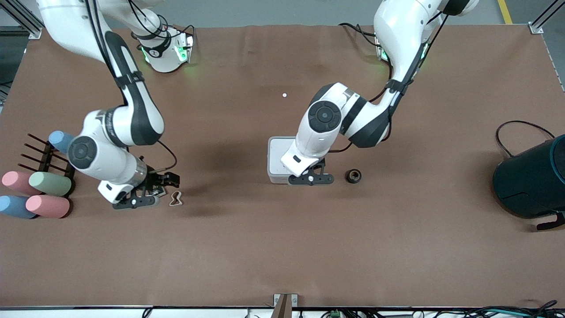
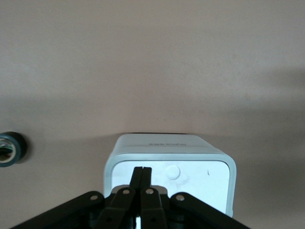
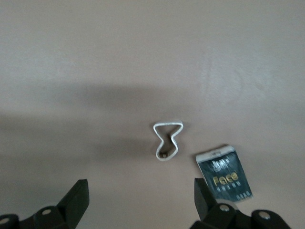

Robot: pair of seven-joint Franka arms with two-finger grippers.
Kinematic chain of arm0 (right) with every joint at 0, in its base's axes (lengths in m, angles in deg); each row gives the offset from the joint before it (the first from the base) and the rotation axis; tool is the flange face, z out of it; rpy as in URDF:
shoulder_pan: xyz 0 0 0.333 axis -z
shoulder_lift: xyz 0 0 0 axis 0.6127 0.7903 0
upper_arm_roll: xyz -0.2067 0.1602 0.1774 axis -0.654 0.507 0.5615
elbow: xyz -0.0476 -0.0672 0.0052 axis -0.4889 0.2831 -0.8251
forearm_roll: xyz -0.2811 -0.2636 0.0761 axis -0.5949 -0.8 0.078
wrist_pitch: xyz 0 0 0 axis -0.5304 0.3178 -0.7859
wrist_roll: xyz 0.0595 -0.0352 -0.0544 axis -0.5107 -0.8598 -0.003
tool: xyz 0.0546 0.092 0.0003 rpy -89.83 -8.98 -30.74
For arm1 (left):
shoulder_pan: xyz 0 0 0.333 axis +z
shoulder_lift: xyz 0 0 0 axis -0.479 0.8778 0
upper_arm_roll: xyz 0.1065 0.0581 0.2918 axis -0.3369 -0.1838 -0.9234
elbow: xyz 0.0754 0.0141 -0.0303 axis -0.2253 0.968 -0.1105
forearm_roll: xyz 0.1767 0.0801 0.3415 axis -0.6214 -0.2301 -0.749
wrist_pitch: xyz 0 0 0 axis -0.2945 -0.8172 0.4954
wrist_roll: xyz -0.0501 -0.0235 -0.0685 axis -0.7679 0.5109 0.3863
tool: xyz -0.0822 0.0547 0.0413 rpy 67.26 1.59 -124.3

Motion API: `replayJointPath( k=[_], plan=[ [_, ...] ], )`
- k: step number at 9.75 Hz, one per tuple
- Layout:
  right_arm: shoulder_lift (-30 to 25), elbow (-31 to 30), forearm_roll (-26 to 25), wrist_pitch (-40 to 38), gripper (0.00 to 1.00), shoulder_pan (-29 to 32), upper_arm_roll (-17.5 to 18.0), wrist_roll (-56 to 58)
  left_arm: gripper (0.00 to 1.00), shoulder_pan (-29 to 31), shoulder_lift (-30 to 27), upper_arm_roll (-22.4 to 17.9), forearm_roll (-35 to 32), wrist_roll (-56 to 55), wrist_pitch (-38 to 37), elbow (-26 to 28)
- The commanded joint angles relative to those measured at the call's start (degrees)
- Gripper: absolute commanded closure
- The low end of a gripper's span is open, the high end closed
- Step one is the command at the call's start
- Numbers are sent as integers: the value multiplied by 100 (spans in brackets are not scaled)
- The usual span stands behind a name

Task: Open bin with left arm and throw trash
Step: 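Open the lid with the left gripper while the right gripper grasps the clip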

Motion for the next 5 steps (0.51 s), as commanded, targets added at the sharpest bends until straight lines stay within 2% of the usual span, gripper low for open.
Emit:
replayJointPath(
  k=[1, 3, 5],
  plan=[
    [494, 158, 87, 401, 3, -52, -63, -50, 100, -161, 175, -32, 56, -72, 89, -150],
    [776, 167, 87, 543, 8, 54, -72, -59, 100, -249, 263, -41, 56, -63, 97, -150],
    [917, 167, 87, 631, 20, 125, -63, -50, 100, -267, 429, -41, 56, -63, 298, -150]
  ],
)
